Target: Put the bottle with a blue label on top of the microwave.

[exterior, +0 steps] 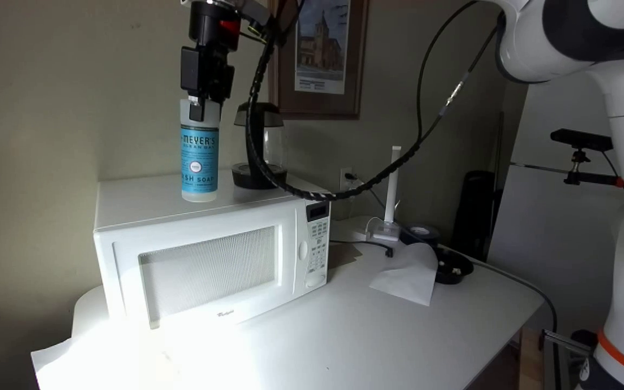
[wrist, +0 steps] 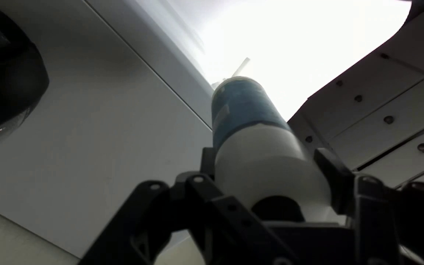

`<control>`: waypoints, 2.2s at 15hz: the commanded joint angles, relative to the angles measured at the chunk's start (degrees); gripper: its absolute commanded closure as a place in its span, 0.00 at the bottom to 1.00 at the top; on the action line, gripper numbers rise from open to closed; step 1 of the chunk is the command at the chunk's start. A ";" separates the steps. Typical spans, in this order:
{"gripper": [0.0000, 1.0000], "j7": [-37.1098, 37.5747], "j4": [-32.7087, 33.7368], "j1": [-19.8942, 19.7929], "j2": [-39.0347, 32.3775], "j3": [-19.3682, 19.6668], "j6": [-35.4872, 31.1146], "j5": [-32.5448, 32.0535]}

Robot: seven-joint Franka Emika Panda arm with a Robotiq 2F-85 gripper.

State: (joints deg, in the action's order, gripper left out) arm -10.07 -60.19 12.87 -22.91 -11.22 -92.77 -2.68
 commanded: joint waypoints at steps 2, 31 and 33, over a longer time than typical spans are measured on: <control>0.58 0.95 12.73 0.06 -10.00 1.89 3.62 0.85; 0.06 3.32 34.36 0.65 -23.97 8.27 8.56 -0.87; 0.00 3.58 34.38 0.55 -23.85 8.41 8.58 -0.84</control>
State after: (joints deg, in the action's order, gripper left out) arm -7.72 -25.99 13.27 -46.50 -3.35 -83.52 -3.48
